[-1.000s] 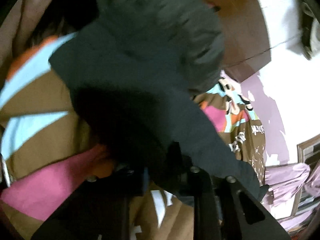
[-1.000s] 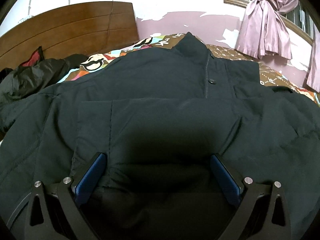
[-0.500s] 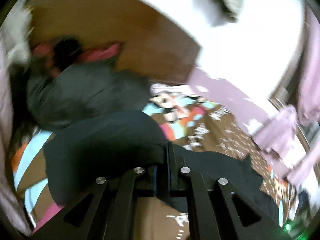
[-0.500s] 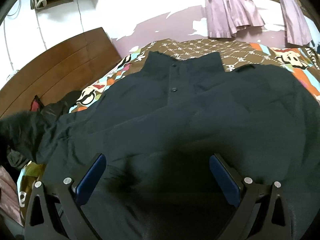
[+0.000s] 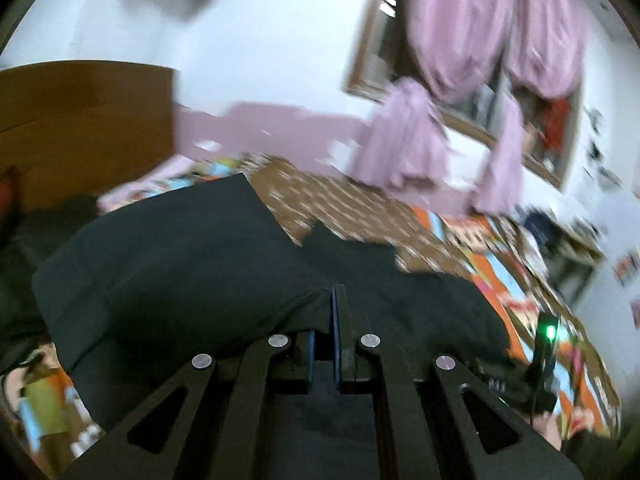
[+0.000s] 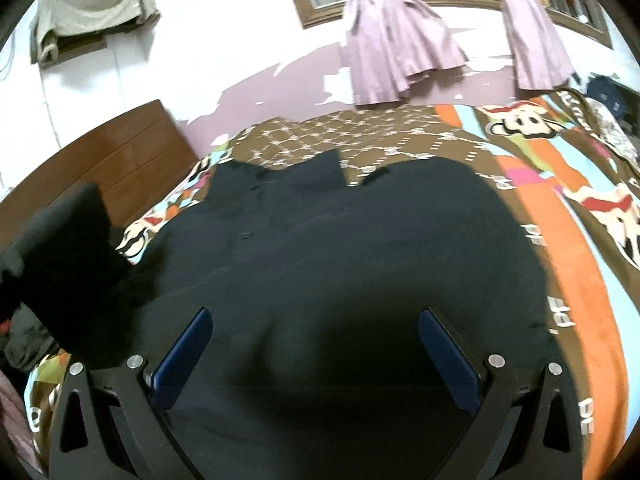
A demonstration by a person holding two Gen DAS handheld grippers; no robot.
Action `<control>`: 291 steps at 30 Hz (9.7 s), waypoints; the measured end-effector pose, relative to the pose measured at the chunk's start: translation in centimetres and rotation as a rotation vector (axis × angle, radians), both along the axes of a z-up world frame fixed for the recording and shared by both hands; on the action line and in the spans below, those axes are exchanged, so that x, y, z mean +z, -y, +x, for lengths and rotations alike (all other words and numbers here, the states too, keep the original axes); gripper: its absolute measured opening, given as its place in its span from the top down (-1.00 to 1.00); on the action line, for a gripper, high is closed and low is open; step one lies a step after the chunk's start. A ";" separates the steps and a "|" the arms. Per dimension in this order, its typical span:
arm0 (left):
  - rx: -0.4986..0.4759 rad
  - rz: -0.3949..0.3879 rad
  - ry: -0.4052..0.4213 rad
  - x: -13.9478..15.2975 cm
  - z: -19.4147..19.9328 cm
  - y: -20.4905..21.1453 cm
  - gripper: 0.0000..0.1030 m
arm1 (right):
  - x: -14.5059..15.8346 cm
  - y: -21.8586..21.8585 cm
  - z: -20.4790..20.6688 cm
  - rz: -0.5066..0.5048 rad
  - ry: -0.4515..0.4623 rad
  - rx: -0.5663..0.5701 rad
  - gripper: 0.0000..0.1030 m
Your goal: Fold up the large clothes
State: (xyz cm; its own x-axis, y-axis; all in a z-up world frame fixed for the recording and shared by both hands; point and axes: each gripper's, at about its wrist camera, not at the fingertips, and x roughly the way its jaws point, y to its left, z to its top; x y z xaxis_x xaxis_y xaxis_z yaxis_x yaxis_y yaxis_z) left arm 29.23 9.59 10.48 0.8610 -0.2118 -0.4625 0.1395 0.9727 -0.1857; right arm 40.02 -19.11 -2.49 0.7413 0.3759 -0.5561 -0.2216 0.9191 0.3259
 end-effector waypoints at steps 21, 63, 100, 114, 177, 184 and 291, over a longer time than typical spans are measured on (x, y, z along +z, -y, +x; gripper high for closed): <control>-0.311 0.239 -0.360 -11.5 1.1 10.9 -0.19 | -2.8 0.8 -1.5 0.031 -0.051 0.055 -1.00; 0.426 -0.098 -0.427 -8.9 -0.7 -9.2 -0.76 | 2.0 -1.9 -3.7 0.068 0.164 0.124 0.83; 0.291 0.323 -0.346 -16.9 9.0 0.7 -0.99 | -7.3 -2.2 -0.1 -0.423 0.070 -0.024 -0.46; 0.205 0.230 -0.226 -11.8 4.6 1.4 -0.98 | 0.7 1.0 -2.0 -0.195 0.037 -0.001 -0.68; 0.240 0.209 -0.211 -5.4 22.8 -1.8 -0.98 | -0.4 -1.6 21.8 0.223 -0.170 -0.119 -0.93; 0.224 0.238 -0.239 -7.2 26.8 -0.5 -0.98 | -0.7 -3.1 25.0 0.199 -0.143 -0.092 -0.93; -0.154 0.091 -0.405 -16.1 27.4 3.4 0.95 | -3.0 -7.9 19.7 -0.030 -0.129 0.403 0.93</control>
